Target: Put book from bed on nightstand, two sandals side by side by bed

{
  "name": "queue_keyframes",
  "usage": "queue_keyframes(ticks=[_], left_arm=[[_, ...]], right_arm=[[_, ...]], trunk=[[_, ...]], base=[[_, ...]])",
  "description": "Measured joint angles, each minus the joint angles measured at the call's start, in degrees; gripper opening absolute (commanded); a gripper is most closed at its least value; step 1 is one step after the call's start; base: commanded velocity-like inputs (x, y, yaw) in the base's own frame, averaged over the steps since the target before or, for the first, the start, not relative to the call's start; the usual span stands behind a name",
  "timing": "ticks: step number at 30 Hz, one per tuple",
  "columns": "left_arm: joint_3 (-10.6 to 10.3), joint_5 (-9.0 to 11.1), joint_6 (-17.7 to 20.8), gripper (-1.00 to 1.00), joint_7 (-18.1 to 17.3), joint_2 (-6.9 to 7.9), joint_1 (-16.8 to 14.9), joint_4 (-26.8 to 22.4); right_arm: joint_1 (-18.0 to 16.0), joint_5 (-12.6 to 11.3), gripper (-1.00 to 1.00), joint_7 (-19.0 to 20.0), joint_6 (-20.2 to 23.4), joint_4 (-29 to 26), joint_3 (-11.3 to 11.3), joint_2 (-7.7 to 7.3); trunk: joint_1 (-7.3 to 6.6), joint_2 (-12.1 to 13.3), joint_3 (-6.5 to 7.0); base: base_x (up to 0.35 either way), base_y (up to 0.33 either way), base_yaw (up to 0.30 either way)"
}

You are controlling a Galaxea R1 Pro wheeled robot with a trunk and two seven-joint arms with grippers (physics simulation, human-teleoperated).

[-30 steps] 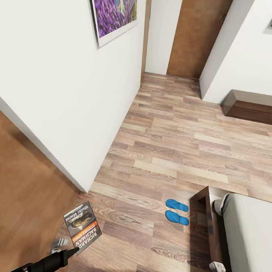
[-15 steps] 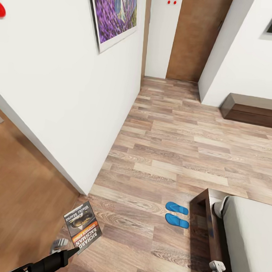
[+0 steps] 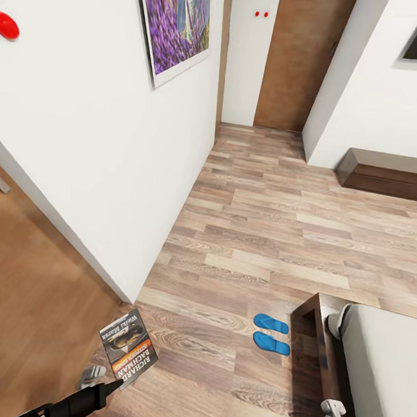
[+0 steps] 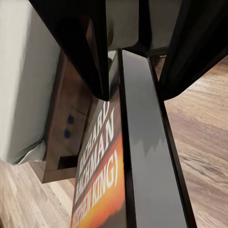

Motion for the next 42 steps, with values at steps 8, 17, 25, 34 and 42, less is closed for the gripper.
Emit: queue_keyframes(ticks=[8, 17, 25, 34, 42], left_arm=[[-0.08, -0.02, 0.00, -1.00, -0.01, -0.01, 0.21, 0.00], [0.00, 0.00, 0.01, -1.00, 0.00, 0.00, 0.33, 0.00], [-0.02, 0.00, 0.02, -1.00, 0.00, -0.08, 0.35, 0.00], [-0.03, 0.00, -0.16, -1.00, 0.03, -1.02, 0.40, -0.05], [0.09, -0.16, 0.02, -1.00, 0.03, -1.31, 0.36, -0.16]], right_arm=[[0.00, 0.00, 1.00, 0.05, 0.00, 0.02, -0.06, 0.00], [0.00, -0.17, 1.00, 0.06, 0.00, 0.01, -0.07, -0.06], [0.00, -0.17, 1.00, -0.03, -0.08, 0.22, -0.06, 0.00], [0.00, -0.18, 1.00, -0.08, -0.18, 1.64, -0.10, 0.00], [0.00, -0.33, 1.00, -0.12, -3.50, 1.66, -0.47, -0.02]], trunk=[[0.00, 0.00, 0.74], [0.00, 0.00, 1.56], [0.00, 0.00, 2.30], [0.00, 0.00, 3.13], [0.00, 0.00, 3.87]], base=[[0.000, 0.000, 0.000], [0.000, 0.000, 0.000], [0.000, 0.000, 0.000], [0.000, 0.000, 0.000], [0.000, 0.000, -0.001]])
